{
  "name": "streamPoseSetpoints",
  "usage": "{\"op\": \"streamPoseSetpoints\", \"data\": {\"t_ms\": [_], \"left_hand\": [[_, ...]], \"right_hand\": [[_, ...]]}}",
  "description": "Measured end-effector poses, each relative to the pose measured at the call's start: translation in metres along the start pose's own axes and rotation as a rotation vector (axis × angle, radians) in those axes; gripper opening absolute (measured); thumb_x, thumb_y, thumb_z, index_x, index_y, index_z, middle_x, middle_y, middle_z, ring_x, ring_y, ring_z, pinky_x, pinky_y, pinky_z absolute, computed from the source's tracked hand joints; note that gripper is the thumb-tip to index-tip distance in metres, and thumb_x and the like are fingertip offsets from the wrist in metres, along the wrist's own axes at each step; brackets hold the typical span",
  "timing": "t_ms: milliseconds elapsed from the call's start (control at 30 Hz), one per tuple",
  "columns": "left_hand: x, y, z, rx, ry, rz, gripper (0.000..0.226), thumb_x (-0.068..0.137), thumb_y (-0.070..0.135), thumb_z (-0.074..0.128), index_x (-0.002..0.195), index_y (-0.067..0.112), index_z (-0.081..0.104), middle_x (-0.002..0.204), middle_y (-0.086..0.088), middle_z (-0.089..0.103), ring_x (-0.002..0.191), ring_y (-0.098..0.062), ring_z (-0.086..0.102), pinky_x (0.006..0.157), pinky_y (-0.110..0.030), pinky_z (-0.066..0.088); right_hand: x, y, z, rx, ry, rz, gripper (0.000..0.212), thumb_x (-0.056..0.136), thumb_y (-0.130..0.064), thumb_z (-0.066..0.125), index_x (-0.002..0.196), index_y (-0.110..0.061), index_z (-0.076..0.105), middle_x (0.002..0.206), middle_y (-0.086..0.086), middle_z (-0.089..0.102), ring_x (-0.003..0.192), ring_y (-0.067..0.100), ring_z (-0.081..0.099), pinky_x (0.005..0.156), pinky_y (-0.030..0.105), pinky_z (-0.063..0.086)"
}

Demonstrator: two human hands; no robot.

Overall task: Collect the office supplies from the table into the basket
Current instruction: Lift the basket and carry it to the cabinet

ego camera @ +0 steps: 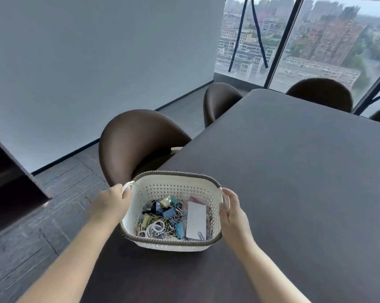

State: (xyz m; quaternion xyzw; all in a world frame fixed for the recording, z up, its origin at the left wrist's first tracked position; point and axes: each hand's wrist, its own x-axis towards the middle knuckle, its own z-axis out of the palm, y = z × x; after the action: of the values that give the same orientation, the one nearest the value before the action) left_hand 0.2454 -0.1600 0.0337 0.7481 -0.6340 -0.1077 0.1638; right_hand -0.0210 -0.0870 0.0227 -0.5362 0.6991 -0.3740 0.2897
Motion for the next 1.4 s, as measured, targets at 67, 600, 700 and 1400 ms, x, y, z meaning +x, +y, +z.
{"op": "streamPoseSetpoints", "data": {"t_ms": [67, 600, 700, 1400], "left_hand": [[-0.003, 0.005, -0.005, -0.031, -0.020, -0.022, 0.040, 0.097, 0.031, 0.035, 0.067, 0.007, 0.045, 0.063, -0.010, 0.052, 0.062, -0.028, 0.049, 0.051, -0.031, 0.028], [-0.031, -0.077, -0.063, -0.368, -0.109, -0.117, 0.040, 0.096, 0.027, 0.044, 0.058, 0.016, 0.036, 0.054, 0.001, 0.038, 0.050, -0.015, 0.034, 0.048, -0.029, 0.026], [-0.012, -0.120, -0.091, -0.390, -0.063, -0.145, 0.039, 0.096, 0.029, 0.043, 0.060, 0.017, 0.037, 0.054, 0.000, 0.039, 0.049, -0.015, 0.034, 0.048, -0.028, 0.025], [0.165, -0.544, -0.324, -0.221, 0.343, -0.505, 0.033, 0.097, 0.030, 0.037, 0.066, 0.019, 0.036, 0.056, 0.004, 0.038, 0.048, -0.010, 0.034, 0.045, -0.026, 0.023]], "right_hand": [[-0.003, -0.009, -0.004, -0.014, -0.025, 0.067, 0.043, 0.097, -0.021, 0.036, 0.140, -0.023, 0.028, 0.112, 0.011, 0.064, 0.097, 0.028, 0.059, 0.082, 0.034, 0.041], [-0.004, -0.072, 0.044, -0.107, -0.118, 0.074, 0.030, 0.094, -0.022, 0.044, 0.124, -0.018, 0.047, 0.092, 0.002, 0.063, 0.088, 0.022, 0.057, 0.074, 0.027, 0.039], [0.005, -0.113, 0.084, -0.116, -0.132, 0.017, 0.028, 0.094, -0.024, 0.043, 0.122, -0.019, 0.048, 0.085, 0.000, 0.062, 0.080, 0.021, 0.057, 0.072, 0.029, 0.041], [0.086, -0.478, 0.555, -0.078, -0.497, -0.328, 0.034, 0.097, -0.026, 0.039, 0.129, -0.017, 0.044, 0.071, 0.012, 0.064, 0.059, 0.022, 0.055, 0.051, 0.030, 0.042]]}}
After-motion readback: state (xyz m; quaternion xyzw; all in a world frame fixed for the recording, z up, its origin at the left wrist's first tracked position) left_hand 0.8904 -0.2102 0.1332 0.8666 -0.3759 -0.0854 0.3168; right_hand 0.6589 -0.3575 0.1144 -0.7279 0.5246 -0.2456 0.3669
